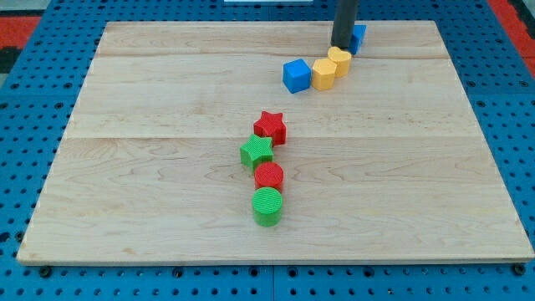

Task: Place the yellow blocks horizontally at the left side of the triangle

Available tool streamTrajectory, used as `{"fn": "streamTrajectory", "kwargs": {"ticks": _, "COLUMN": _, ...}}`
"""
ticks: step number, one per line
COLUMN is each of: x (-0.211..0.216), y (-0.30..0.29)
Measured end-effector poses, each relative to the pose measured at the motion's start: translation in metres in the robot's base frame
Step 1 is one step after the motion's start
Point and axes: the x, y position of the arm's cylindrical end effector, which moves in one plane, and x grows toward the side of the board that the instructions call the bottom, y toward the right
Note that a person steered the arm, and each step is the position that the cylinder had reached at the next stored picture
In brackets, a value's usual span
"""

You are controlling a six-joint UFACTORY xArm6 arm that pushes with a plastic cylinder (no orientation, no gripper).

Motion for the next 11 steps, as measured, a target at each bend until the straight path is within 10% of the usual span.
{"fn": "streamTrajectory", "kwargs": {"ticks": 5, "x": 0.105, "y": -0.057}}
{"fn": "streamTrajectory", "kwargs": {"ticks": 7, "x": 0.073, "y": 0.021}}
{"fn": "streamTrajectory", "kwargs": {"ticks": 8, "x": 0.052, "y": -0.066}}
{"fn": "streamTrajectory", "kwargs": {"ticks": 11, "x": 0.047, "y": -0.072}}
